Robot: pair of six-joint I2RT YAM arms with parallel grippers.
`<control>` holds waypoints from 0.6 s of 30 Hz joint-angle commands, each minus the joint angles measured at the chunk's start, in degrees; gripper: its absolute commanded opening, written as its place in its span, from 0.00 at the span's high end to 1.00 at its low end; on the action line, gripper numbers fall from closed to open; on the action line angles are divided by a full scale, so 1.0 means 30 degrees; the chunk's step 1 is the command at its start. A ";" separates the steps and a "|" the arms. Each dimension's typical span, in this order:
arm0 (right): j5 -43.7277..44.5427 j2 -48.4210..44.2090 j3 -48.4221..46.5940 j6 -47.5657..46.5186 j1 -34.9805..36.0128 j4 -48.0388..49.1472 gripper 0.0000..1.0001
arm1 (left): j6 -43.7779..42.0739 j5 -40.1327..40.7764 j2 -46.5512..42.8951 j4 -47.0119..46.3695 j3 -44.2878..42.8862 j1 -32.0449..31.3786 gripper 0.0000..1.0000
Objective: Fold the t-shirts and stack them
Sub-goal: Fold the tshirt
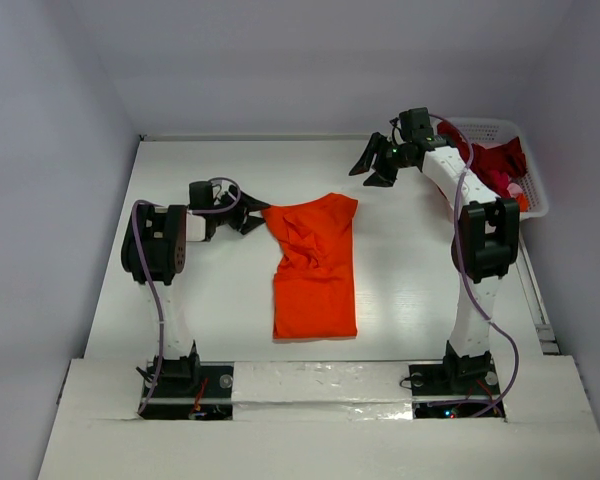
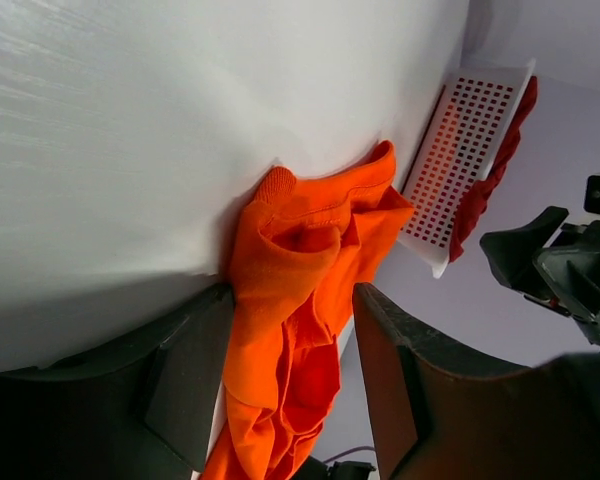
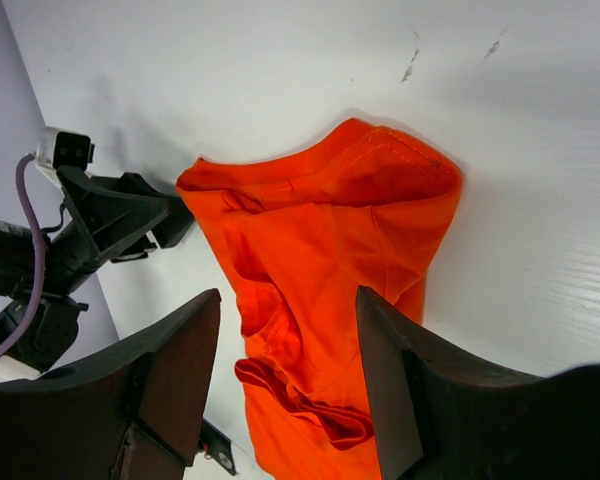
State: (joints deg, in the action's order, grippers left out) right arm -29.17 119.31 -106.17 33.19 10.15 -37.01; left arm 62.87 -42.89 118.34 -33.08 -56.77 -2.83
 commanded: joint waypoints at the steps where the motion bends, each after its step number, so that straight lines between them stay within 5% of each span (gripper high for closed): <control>1: -0.0590 -0.0745 -0.0030 -0.0136 -0.0103 0.0473 0.38 | -0.2090 0.2198 0.0484 0.3084 -0.0643 0.0182 0.49; 18: -0.0941 -0.0716 0.0028 0.0069 -0.0103 0.0619 0.38 | -0.3759 0.4161 0.0660 0.6133 -0.2872 0.0006 0.52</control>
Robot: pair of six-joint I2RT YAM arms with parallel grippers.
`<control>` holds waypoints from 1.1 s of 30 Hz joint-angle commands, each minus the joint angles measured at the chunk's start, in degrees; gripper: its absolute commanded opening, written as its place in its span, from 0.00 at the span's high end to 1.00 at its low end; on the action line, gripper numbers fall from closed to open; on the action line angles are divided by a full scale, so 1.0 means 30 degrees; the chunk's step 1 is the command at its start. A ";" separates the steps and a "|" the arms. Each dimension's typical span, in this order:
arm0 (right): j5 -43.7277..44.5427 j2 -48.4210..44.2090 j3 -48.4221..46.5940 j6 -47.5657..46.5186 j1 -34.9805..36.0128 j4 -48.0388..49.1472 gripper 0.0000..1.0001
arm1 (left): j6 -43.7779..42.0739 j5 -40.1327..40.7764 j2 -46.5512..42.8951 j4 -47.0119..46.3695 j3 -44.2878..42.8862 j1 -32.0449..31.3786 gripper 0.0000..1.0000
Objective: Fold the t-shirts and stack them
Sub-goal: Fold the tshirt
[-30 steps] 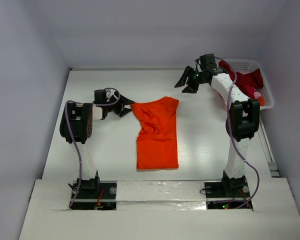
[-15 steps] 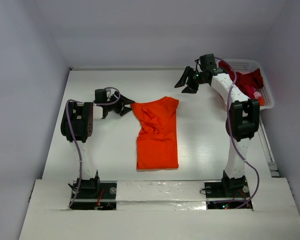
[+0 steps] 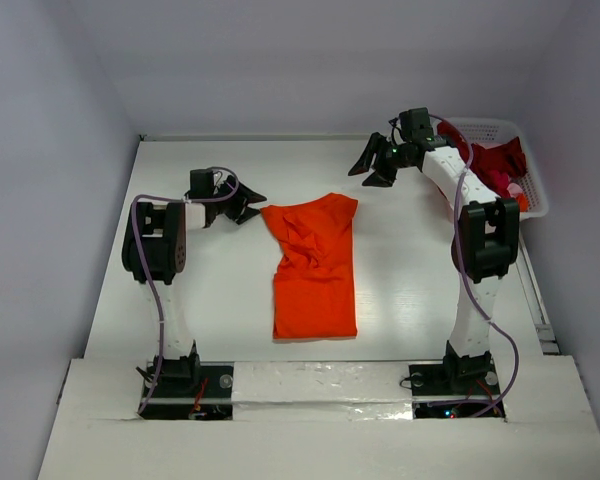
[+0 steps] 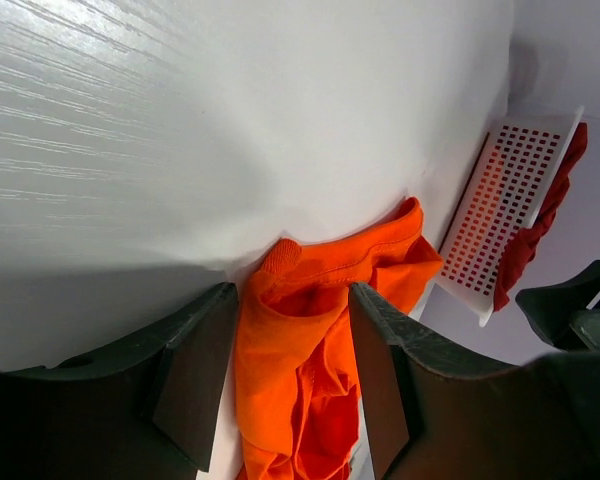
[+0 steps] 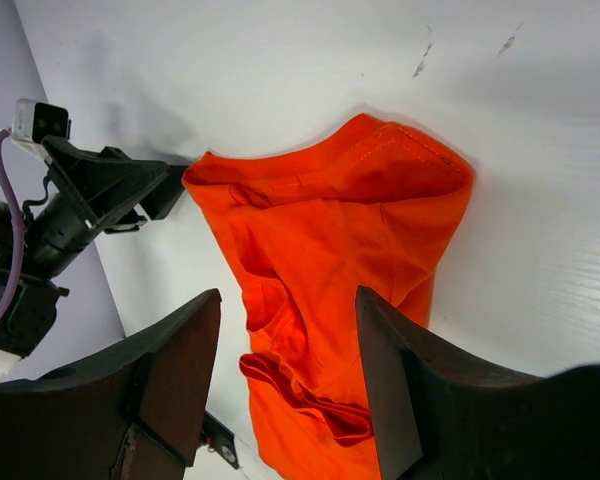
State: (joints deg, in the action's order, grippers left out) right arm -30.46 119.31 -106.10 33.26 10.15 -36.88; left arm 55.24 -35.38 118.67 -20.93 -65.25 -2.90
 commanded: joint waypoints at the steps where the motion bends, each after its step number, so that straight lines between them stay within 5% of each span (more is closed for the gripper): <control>1: -0.0512 -0.0716 0.0007 0.0048 -0.0103 0.0605 0.38 | -0.1246 0.1655 0.0492 0.2228 -0.0046 0.0028 0.52; 17: -0.0892 -0.1038 0.0768 0.0428 -0.0103 0.1220 0.38 | -0.1508 0.2534 -0.2174 0.1674 0.3292 -0.0148 0.50; 33: -0.1010 -0.1390 0.1003 0.0487 -0.0103 0.1279 0.38 | -0.1452 0.1889 -0.0038 0.1732 0.1596 -0.0527 0.51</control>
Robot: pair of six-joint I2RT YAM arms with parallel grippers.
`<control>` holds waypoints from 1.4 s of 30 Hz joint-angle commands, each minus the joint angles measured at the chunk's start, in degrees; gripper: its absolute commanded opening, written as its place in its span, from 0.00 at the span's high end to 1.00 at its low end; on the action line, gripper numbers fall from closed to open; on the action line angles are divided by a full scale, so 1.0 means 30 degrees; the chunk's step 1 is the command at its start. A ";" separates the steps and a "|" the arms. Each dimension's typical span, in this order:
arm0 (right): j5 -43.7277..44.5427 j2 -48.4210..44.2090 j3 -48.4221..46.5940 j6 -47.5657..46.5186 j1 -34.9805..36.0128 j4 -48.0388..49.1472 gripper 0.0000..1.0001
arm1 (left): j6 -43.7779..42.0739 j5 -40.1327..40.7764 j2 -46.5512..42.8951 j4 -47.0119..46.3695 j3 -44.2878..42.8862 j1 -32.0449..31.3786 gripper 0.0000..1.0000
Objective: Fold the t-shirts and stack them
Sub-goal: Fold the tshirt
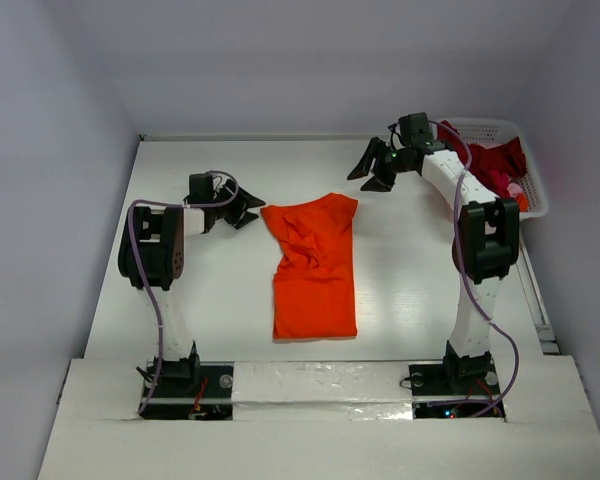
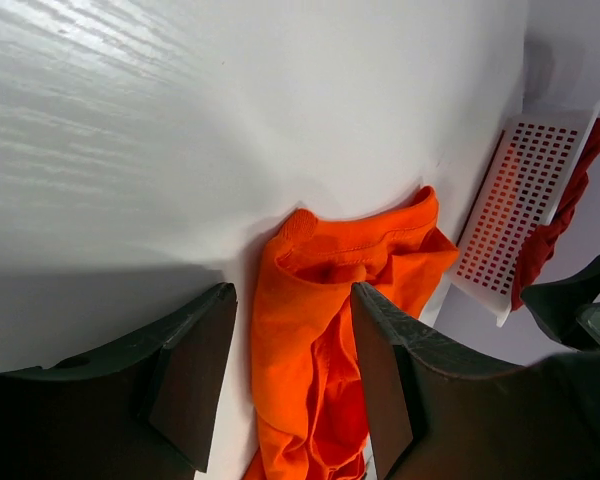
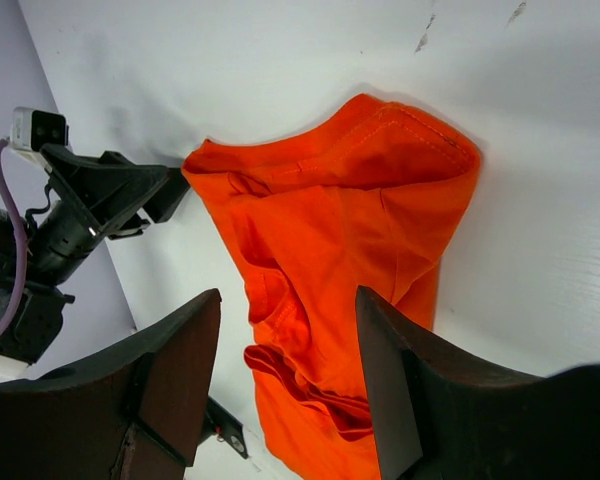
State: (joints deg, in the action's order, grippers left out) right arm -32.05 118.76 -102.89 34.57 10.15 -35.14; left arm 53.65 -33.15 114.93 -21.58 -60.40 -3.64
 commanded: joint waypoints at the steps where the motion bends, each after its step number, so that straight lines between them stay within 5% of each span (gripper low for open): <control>1: -0.0478 -0.1208 -0.0126 0.0021 -0.0103 0.0667 0.38 | -0.0891 0.1146 0.1268 0.2008 -0.0080 -0.0281 0.51; 20: -0.0741 -0.1090 -0.0156 0.0196 -0.0103 0.0842 0.38 | -0.1125 0.1615 0.1034 0.2565 0.0154 -0.0633 0.53; 42: -0.0976 -0.1207 0.0225 0.0489 -0.0103 0.1253 0.39 | -0.0686 0.1557 0.1122 0.3064 -0.0198 -0.0808 0.71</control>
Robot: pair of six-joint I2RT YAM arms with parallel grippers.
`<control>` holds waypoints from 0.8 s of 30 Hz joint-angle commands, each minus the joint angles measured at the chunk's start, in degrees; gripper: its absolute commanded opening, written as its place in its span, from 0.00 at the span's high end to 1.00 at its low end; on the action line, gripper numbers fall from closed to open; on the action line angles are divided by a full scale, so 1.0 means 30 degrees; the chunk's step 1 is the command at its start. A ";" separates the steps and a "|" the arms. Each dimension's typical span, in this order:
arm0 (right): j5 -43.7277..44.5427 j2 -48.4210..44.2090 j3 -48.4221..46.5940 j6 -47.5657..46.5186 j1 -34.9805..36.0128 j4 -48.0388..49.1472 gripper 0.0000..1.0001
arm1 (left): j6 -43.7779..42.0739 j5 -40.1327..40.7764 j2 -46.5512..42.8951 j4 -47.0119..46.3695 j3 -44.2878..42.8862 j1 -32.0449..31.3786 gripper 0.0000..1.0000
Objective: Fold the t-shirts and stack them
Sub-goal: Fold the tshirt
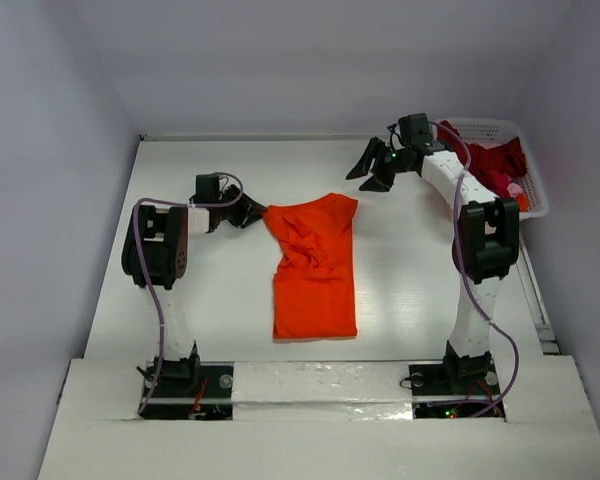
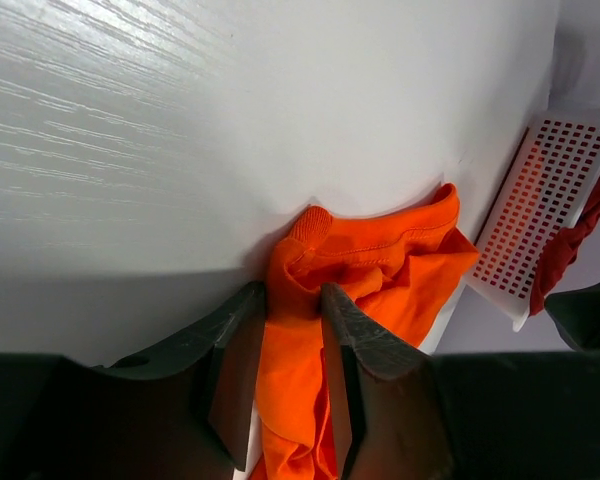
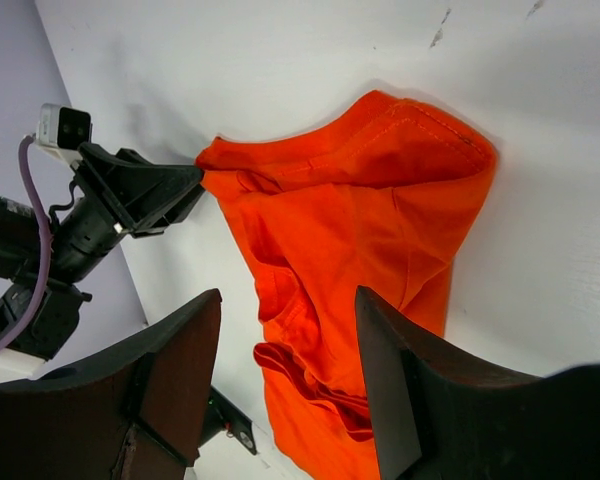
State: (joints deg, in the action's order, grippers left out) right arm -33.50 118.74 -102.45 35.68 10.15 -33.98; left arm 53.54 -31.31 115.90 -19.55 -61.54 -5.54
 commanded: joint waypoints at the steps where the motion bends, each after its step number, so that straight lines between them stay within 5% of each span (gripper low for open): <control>1: -0.0495 -0.1200 0.0108 0.0118 -0.0103 0.0867 0.39 | -0.0649 0.0974 0.0801 0.2444 0.0152 -0.0175 0.72; 15: -0.0349 -0.1259 0.0284 0.0147 -0.0103 0.0838 0.39 | -0.0444 0.0886 0.0714 0.2972 -0.0493 -0.0526 0.68; 24: -0.0202 -0.1318 0.0226 0.0030 -0.0103 0.0632 0.39 | -0.0414 0.0944 0.0655 0.3324 -0.0903 -0.0526 0.82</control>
State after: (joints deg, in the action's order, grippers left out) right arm -33.61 118.54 -102.13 35.83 10.15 -33.82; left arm 53.89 -30.81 116.42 -14.72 -63.79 -6.66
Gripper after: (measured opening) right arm 0.616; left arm 0.189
